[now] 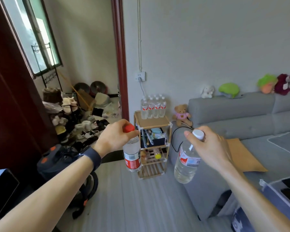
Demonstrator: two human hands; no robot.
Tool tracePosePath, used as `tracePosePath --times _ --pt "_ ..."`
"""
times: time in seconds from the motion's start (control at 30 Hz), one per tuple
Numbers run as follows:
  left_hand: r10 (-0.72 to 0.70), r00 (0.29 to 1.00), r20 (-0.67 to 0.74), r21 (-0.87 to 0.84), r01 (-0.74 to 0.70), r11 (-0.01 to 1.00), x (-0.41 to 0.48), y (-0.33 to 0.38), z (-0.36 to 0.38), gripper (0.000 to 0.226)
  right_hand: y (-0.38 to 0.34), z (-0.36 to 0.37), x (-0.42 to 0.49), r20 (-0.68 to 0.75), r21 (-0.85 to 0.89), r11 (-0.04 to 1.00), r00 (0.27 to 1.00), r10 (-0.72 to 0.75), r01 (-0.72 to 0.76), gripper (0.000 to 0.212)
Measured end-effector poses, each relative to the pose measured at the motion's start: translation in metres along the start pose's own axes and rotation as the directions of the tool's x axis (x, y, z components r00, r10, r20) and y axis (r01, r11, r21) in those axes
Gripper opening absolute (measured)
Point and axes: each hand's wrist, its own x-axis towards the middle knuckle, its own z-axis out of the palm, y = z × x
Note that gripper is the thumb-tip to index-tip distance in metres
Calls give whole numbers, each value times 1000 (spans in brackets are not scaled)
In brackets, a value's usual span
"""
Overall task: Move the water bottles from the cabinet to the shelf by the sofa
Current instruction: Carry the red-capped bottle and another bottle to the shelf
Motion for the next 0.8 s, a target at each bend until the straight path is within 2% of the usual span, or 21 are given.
tracePosePath --times 0.27,0.47,0.6,0.8 --pt "-66 997 43 57 64 996 110 -35 41 27 40 68 105 80 -13 999 996 31 -30 37" --pt "-152 988 31 29 151 988 207 -55 73 27 71 115 217 165 -8 1000 986 13 -12 36" --pt "-190 982 11 21 190 982 275 -63 96 29 94 148 289 170 1 1000 985 -13 13 41" --pt "-224 973 53 52 221 974 369 -77 141 28 115 187 372 200 1 1000 979 25 -26 35"
